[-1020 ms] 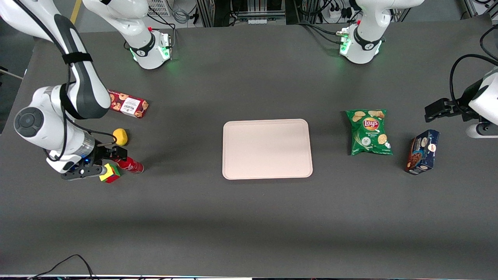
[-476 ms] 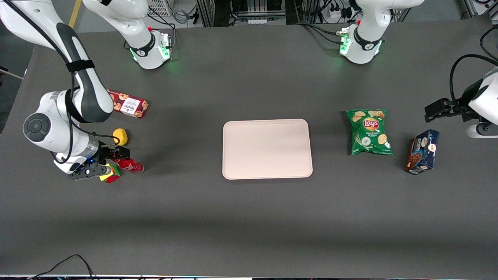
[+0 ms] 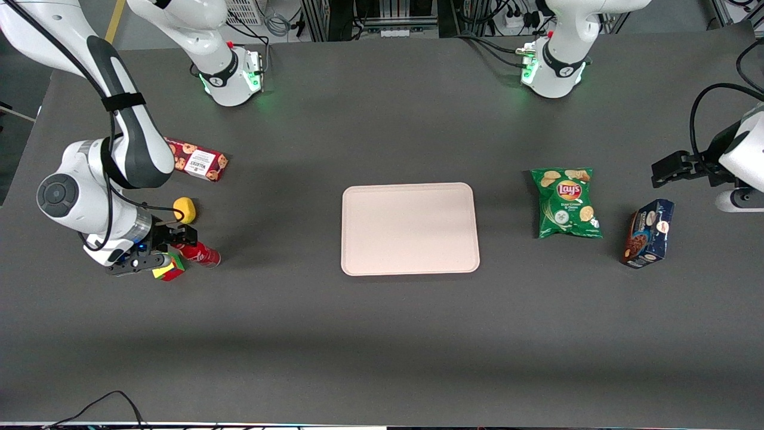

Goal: Place coke bottle on tray
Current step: 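Lower the right gripper around the red bottle and close it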

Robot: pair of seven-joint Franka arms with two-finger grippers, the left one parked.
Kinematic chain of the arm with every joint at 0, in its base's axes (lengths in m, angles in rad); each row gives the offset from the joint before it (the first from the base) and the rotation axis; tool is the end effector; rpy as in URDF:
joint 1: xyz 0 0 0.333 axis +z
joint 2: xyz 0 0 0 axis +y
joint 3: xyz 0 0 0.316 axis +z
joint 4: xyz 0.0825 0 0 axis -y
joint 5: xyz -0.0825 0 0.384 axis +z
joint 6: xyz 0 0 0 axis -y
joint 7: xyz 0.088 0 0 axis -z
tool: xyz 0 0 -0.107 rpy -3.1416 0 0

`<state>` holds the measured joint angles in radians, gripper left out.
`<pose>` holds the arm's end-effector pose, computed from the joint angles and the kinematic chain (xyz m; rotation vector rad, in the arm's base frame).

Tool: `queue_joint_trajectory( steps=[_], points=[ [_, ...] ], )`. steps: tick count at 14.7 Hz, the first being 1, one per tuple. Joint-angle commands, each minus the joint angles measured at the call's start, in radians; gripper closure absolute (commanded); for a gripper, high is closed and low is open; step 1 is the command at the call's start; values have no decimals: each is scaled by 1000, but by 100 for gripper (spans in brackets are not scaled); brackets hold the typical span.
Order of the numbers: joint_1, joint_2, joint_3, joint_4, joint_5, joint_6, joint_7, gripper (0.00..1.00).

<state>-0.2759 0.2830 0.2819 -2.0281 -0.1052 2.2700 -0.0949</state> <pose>0.5905 -0.0037 0.3110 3.1308 0.2515 -0.0437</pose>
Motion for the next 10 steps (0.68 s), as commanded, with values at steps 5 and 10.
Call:
queue_joint_trajectory(
  steps=[5,10],
  points=[
    [4,-21,2,-15,-14,8,-14,91],
    [6,-24,2,-14,-13,8,-5,100]
  ],
)
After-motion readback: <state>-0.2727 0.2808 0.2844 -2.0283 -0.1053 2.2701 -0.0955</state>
